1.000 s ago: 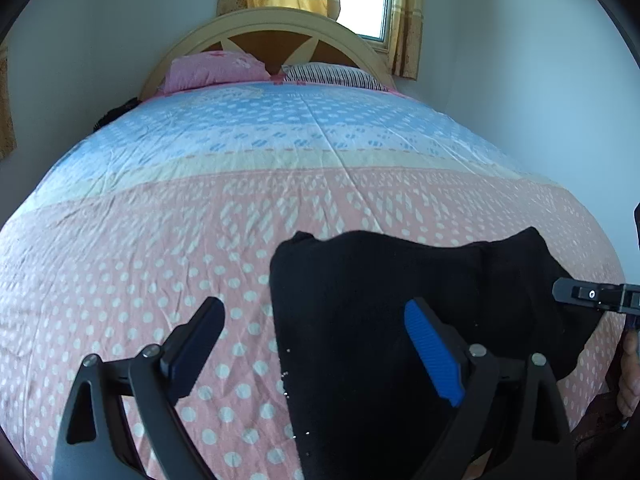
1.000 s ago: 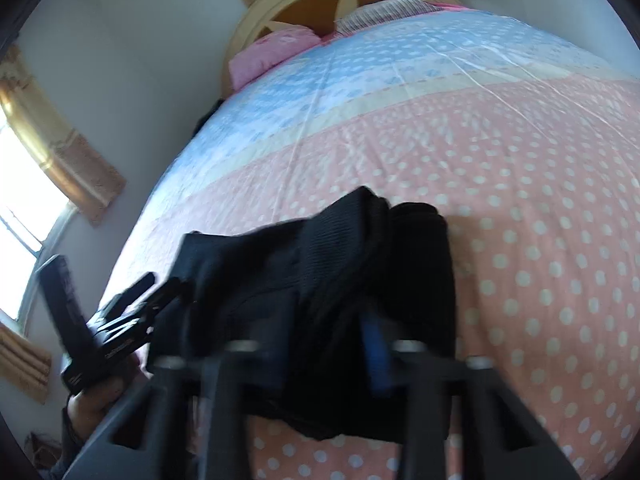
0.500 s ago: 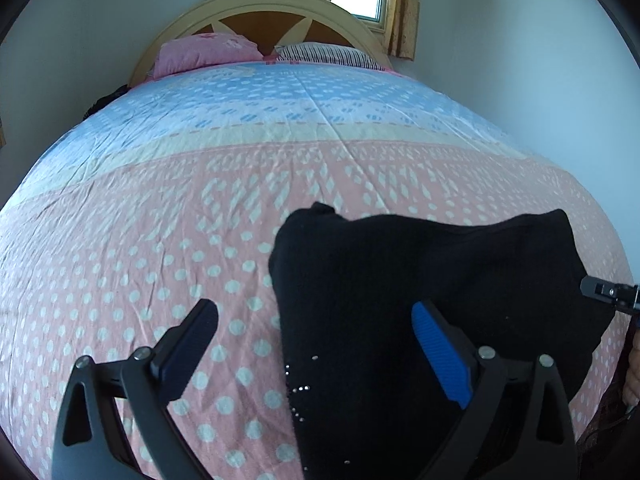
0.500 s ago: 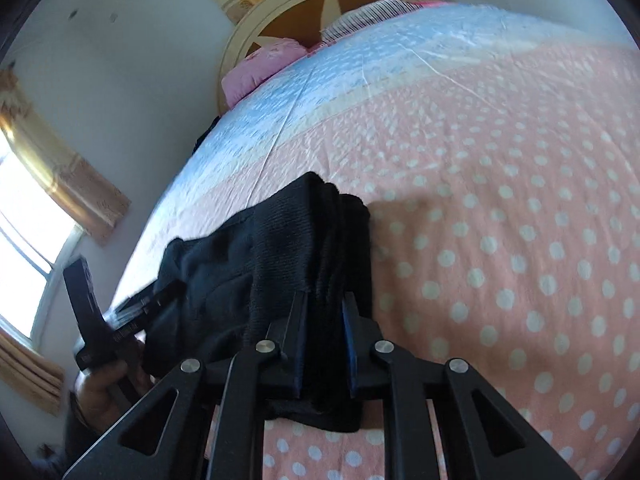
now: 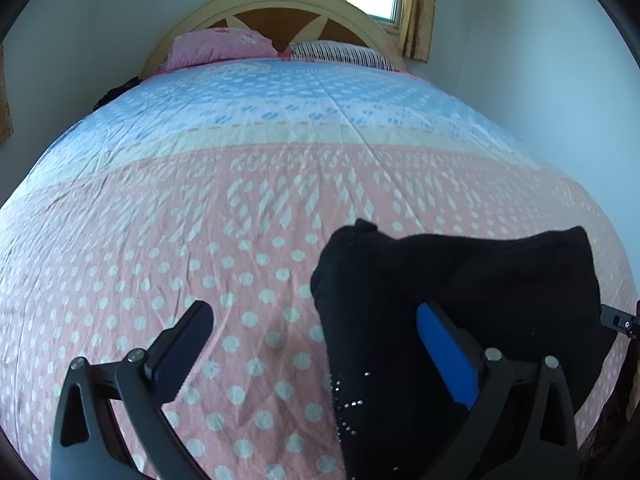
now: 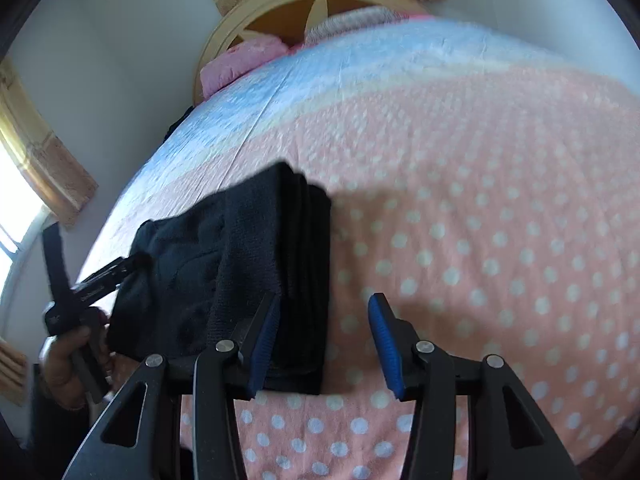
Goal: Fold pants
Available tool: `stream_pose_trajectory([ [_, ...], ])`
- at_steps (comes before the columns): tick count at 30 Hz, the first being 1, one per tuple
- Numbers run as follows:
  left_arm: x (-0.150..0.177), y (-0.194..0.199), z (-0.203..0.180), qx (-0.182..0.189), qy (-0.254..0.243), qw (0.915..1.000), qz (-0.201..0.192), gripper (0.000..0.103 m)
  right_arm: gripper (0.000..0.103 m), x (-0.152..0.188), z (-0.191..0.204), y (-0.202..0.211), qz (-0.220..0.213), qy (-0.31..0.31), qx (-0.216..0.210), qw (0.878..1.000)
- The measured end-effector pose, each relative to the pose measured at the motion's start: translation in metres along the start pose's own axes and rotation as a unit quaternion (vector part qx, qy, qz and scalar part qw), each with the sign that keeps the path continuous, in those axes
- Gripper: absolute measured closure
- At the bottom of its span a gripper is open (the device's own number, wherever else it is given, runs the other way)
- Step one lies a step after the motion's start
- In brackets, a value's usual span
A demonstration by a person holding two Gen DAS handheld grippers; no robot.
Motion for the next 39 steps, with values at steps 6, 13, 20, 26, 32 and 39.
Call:
stream_pose_trajectory([
  [6, -0.013, 0.006, 0.006, -0.025, -0.008, 0.9995, -0.017, 0.0, 0.055, -0.029, 0.058, 0.011, -0.057, 0.06, -0.036, 0.996],
  [13, -0.017, -0.009, 0.009, -0.035, -0.023, 0.9991, -0.006, 0.0, 0.055, -0.03, 0.08, -0.047, -0.011, 0.078, -0.05, 0.996],
  [20, -0.015, -0.011, 0.009, -0.027, -0.012, 0.9996, 0.0, 0.0, 0.055, -0.029, 0.073, -0.052, -0.007, 0.084, -0.045, 0.995],
  [26, -0.018, 0.012, 0.001, -0.021, -0.012, 0.9995, -0.019, 0.0, 0.054, -0.012, 0.089, -0.024, -0.032, 0.121, -0.041, 0.991],
  [32, -0.021, 0.028, -0.036, 0.009, -0.037, 0.9988, -0.032, 0.0, 0.054, 0.028, 0.088, -0.012, -0.024, 0.183, 0.003, 0.983],
  [39, -0.019, 0.021, -0.067, 0.023, -0.061, 0.9976, -0.023, 0.0, 0.055, 0.026, 0.038, 0.004, -0.031, 0.117, 0.037, 0.992],
])
Point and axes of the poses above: each gripper's, at about its wrist camera, not at the fingertips, and y roughly against the way its jaws point, z to its left, x to its underside, the point moved 10 cm from there along -y, roughly the way its jaws point, and after that the axes turned 8 degrees about -y, right-handed, at the moved point
